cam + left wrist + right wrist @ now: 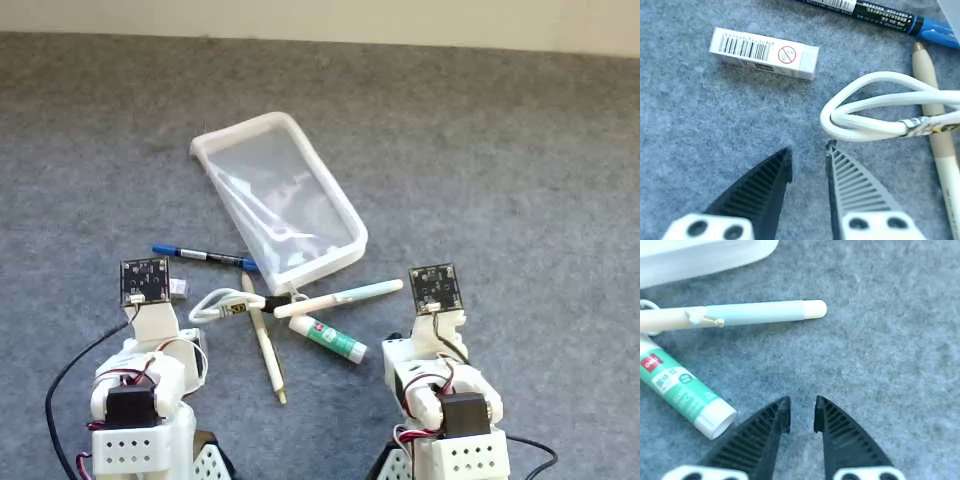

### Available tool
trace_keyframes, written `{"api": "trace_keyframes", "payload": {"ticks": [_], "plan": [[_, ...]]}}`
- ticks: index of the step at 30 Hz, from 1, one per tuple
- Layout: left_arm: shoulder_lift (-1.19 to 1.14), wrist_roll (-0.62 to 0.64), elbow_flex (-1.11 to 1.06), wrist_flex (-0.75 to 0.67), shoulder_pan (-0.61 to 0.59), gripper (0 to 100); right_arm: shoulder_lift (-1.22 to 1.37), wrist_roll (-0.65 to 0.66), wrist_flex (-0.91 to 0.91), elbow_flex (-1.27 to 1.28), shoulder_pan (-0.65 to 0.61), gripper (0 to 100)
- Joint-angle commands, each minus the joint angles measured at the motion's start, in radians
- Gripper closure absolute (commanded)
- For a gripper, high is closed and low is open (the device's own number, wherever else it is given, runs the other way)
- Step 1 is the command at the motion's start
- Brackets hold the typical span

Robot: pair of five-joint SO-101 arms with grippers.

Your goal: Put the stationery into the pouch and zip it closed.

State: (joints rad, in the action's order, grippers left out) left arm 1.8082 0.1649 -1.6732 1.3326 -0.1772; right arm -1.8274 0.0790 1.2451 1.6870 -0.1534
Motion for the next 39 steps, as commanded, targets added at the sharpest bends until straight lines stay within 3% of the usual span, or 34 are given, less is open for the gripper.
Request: {"api": "trace_keyframes", "payload": {"ticks": [1,28,36,39], "plan": [[0.007,0.008,-0.022,0.003,-0.008,88,-0.012,-0.002,0.002,0.101,0.004,91.5],[0.007,0.008,-0.022,0.003,-0.008,88,-0.012,-0.003,0.005,0.090,0.033,91.5],[0.007,0.008,-0.022,0.003,-0.008,88,-0.010,-0.009,0.001,-0.196,0.076,91.6],[0.007,0.008,-0.022,0.003,-0.008,88,-0.010,-0.009,0.002,-0.294,0.076,98.2]]}}
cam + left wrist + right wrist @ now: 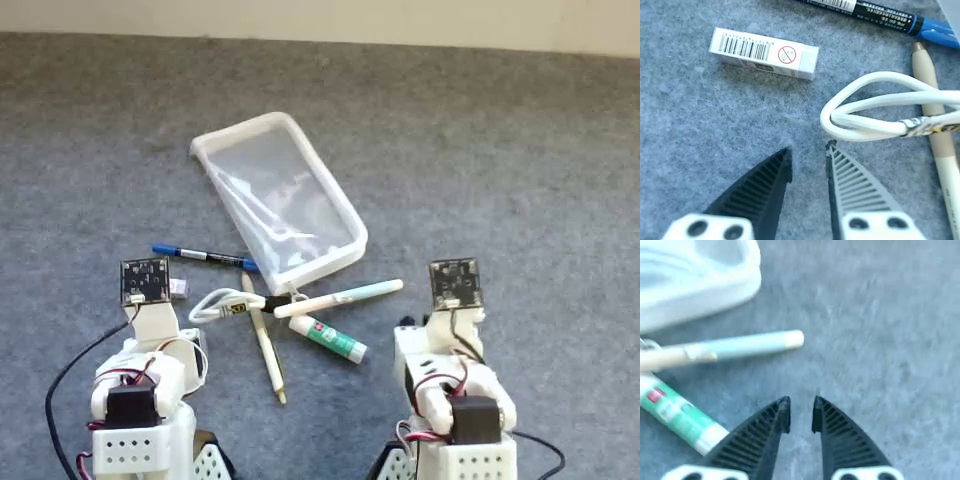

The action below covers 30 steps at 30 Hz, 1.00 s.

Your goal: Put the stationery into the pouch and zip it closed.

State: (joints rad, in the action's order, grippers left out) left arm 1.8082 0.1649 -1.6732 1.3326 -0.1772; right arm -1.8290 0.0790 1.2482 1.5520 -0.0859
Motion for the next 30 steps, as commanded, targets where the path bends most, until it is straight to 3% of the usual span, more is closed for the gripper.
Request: {"api": "trace_keyframes", "payload": {"ticks": [1,4,10,19,25,30], "plan": [[0.007,0.008,-0.022,0.003,-0.008,88,-0.008,-0.009,-0.001,-0.188,0.008,99.8],[0.007,0.008,-0.022,0.003,-0.008,88,-0.007,-0.017,-0.004,-0.286,0.007,99.5],[0.007,0.008,-0.022,0.003,-0.008,88,0.076,-0.167,-0.085,-0.418,-0.044,99.5],[0.007,0.008,-0.022,0.003,-0.008,88,0.599,-0.247,-0.099,-0.671,-0.234,99.5],[0.007,0.008,-0.022,0.003,-0.008,88,0.892,-0.250,-0.252,-0.727,-0.351,99.5],[0.007,0.008,-0.022,0.003,-0.008,88,1.159,-0.399,-0.404,-0.739,-0.407,99.4]]}}
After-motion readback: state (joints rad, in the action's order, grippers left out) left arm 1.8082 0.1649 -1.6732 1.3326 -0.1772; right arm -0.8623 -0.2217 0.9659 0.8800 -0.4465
